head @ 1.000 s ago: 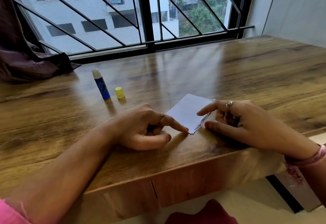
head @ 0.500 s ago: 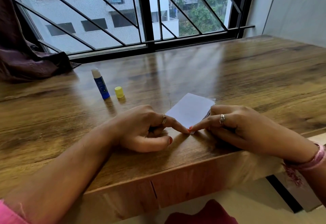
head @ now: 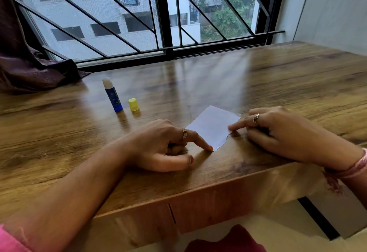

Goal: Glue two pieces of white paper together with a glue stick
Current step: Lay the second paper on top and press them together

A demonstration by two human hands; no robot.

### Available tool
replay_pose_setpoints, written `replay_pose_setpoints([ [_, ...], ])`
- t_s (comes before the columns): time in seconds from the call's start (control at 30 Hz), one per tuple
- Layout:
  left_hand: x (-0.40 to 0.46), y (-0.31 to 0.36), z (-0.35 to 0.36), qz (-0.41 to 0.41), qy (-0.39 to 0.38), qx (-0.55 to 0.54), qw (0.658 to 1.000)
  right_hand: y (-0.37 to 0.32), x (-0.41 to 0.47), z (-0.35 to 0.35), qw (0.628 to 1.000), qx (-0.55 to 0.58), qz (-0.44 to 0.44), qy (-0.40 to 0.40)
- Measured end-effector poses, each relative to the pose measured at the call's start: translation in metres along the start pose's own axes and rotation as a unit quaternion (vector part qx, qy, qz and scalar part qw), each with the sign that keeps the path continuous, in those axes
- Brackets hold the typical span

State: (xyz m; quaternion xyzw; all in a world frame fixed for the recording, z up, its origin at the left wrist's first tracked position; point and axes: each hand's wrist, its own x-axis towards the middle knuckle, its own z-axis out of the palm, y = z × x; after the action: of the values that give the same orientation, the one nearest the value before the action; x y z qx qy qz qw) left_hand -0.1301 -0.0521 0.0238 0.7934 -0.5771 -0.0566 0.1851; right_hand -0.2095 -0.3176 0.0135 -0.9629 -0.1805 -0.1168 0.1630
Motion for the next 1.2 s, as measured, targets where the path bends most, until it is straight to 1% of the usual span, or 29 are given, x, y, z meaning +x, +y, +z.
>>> replay_pose_setpoints([
  [0.23,0.000,0.000,0.000,-0.005,-0.001,0.002,1.000,0.020,0.006,-0.001,0.999,-0.019,0.028,0.039],
  [0.43,0.000,0.000,0.000,-0.003,-0.002,-0.001,1.000,0.027,0.009,0.001,0.998,-0.024,0.038,0.053],
  [0.5,0.000,-0.001,-0.001,-0.001,-0.004,-0.009,1.000,0.030,0.008,0.001,0.998,-0.012,0.040,0.056],
  [0.6,0.000,-0.001,-0.002,0.004,-0.009,-0.017,1.000,0.033,0.006,-0.002,0.996,0.041,0.047,0.064],
  [0.67,-0.001,-0.003,-0.004,0.002,-0.013,-0.028,1.000,0.033,0.006,-0.003,0.996,0.057,0.044,0.059],
  [0.87,-0.005,-0.005,-0.008,-0.007,-0.008,-0.078,0.997,0.029,0.006,0.000,0.999,0.013,0.039,0.017],
  [0.93,-0.006,-0.007,-0.009,-0.019,0.000,-0.088,0.996,0.027,0.005,0.000,0.999,0.011,0.038,0.017],
  [1.13,-0.010,-0.011,-0.014,-0.060,0.033,-0.097,0.993,0.020,0.001,-0.001,0.999,0.043,0.012,-0.003],
  [1.2,-0.010,-0.013,-0.015,-0.074,0.047,-0.082,0.993,0.017,0.000,0.000,0.999,0.043,0.008,-0.002],
])
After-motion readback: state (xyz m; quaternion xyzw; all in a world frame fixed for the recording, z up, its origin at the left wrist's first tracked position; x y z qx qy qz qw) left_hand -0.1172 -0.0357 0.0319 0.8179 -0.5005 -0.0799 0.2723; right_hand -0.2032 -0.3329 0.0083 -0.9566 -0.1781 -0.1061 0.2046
